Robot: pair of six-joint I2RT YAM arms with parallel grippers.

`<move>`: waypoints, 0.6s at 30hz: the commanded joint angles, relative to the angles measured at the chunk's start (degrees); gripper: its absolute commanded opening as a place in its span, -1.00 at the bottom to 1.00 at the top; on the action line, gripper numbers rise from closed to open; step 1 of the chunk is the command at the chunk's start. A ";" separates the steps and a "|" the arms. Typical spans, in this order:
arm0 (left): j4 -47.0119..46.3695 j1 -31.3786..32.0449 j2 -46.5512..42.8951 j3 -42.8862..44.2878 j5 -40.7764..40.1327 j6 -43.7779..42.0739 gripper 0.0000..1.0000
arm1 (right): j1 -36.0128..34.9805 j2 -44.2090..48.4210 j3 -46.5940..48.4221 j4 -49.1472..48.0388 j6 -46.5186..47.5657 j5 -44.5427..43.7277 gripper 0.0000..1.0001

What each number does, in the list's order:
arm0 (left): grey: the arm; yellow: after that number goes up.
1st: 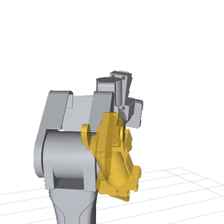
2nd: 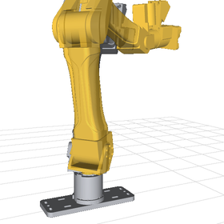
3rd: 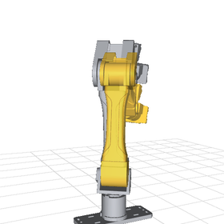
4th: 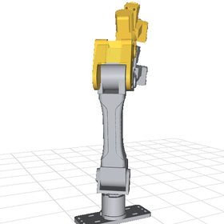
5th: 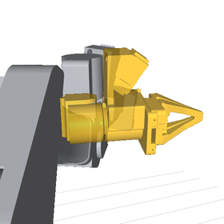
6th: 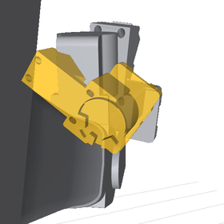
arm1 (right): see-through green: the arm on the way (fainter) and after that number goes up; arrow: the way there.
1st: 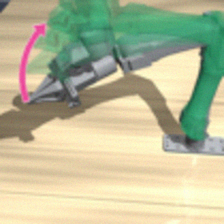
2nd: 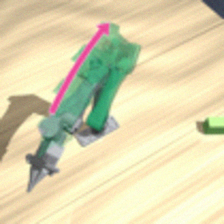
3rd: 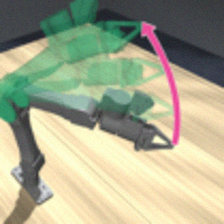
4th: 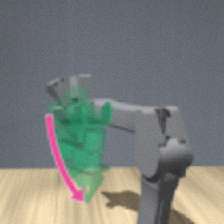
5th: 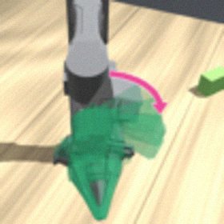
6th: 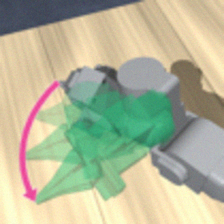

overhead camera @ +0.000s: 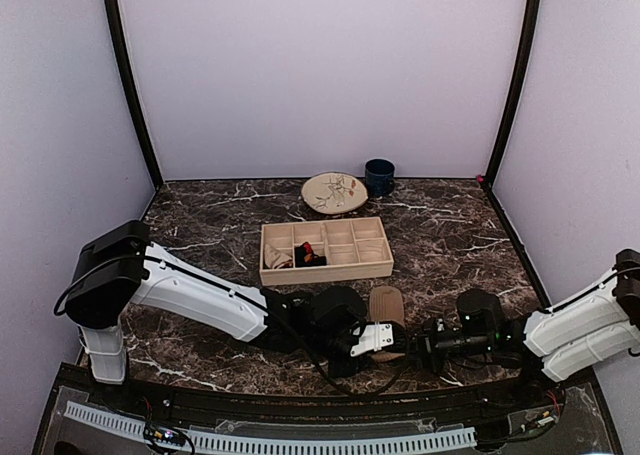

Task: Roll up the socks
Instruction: Roll the sock at the center of the board.

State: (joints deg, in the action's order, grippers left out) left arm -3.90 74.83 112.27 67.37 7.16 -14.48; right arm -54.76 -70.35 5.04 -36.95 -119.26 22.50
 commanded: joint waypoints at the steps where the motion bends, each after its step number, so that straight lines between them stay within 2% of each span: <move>1: -1.85 0.76 -3.55 -1.28 -3.57 -0.89 -0.55 | -0.26 -1.42 0.91 -0.24 -5.51 0.58 -0.77; 3: -1.98 0.82 -3.63 -1.41 -3.74 -0.90 -0.70 | -0.34 -1.57 1.05 -0.31 -5.58 0.66 -0.77; 10: -2.01 0.85 -3.45 -1.19 -1.82 -1.06 -0.93 | -0.28 -2.04 1.79 0.28 -5.17 0.96 -0.77; 15: -0.42 0.83 -2.64 -0.66 1.40 -0.30 -1.00 | -0.14 0.21 2.68 5.12 -1.77 1.10 -0.69; 18: 0.86 0.84 -1.94 -0.14 3.73 0.05 -1.00 | 0.76 2.74 4.01 11.83 3.45 1.77 -0.60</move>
State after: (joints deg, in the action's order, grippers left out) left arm -4.49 75.22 111.63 66.57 6.74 -14.96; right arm -54.70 -70.32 7.01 -33.32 -119.00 23.05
